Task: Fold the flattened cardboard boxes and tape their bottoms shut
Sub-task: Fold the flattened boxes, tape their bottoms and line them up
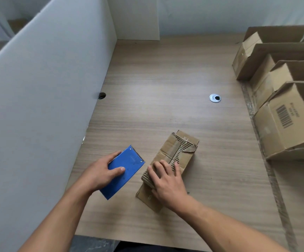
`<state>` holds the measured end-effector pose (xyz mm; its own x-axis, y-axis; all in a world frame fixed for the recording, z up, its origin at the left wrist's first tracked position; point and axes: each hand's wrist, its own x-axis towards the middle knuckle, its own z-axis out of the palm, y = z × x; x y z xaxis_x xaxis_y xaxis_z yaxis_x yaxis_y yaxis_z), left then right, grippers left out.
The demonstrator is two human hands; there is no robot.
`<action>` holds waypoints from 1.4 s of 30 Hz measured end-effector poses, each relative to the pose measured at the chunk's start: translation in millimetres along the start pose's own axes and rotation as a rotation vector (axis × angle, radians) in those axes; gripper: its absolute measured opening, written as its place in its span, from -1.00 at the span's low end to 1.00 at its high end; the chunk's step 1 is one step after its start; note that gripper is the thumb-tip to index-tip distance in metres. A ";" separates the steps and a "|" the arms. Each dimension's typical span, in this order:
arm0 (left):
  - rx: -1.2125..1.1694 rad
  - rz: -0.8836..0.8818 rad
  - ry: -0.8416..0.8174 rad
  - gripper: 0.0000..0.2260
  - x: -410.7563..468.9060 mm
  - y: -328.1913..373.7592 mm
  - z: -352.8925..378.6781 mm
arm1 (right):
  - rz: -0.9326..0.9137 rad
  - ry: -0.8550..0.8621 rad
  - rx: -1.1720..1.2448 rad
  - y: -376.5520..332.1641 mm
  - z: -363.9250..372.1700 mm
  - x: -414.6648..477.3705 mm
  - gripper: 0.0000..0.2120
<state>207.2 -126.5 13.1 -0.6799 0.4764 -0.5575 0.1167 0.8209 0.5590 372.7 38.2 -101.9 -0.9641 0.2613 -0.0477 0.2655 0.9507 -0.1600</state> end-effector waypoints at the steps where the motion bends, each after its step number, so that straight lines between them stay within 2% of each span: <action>1: 0.004 0.006 0.000 -0.36 0.8 0.4 0.6 | -0.012 -0.006 -0.006 1.0 0.0 0.2 -0.17; 5: 0.038 0.021 0.036 -0.41 2.0 -0.4 4.3 | -0.106 -0.007 0.008 11.3 -0.5 4.6 -0.25; 10: 0.117 0.084 0.068 -0.44 -0.4 0.5 8.0 | -0.273 -0.129 0.010 47.8 -7.2 15.6 -0.16; 15: 0.215 0.195 0.027 -0.38 -4.1 -1.9 8.8 | -0.302 -0.182 -0.014 70.1 -17.4 15.1 -0.15; 17: 0.289 0.284 0.041 -0.41 -6.8 -4.6 10.7 | -0.276 -0.209 0.105 75.8 -22.5 11.4 -0.30; 19: 0.325 0.403 0.071 -0.41 -10.8 -9.1 11.4 | -0.167 -0.252 0.384 74.8 -37.5 9.9 -0.46; 21: 0.353 0.522 0.128 -0.42 -13.2 -13.9 11.6 | -0.040 -0.152 0.688 70.5 -56.8 11.4 -0.55; 23: 0.397 0.636 0.196 -0.42 -15.4 -14.3 11.4 | 0.038 -0.076 0.919 68.1 -73.0 12.8 -0.55; 28: 0.516 0.810 0.246 -0.44 -15.4 -6.8 9.0 | 0.026 -0.167 1.134 56.4 -92.2 10.8 -0.50; 33: 0.530 0.892 0.282 -0.47 -20.8 5.8 8.8 | 0.016 -0.137 1.199 56.0 -98.9 12.1 -0.62; 37: 0.524 0.897 0.247 -0.47 -21.7 8.6 10.4 | -0.015 -0.138 1.160 56.9 -98.9 14.6 -0.84; 42: 0.487 0.887 0.195 -0.48 -20.9 3.3 13.6 | 0.035 0.013 1.051 53.6 -94.4 14.1 -0.93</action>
<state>231.6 -129.5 18.2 -0.3068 0.9494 0.0678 0.8848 0.2582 0.3877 373.0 108.5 -18.1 -0.9542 0.2934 -0.0590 0.1564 0.3207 -0.9342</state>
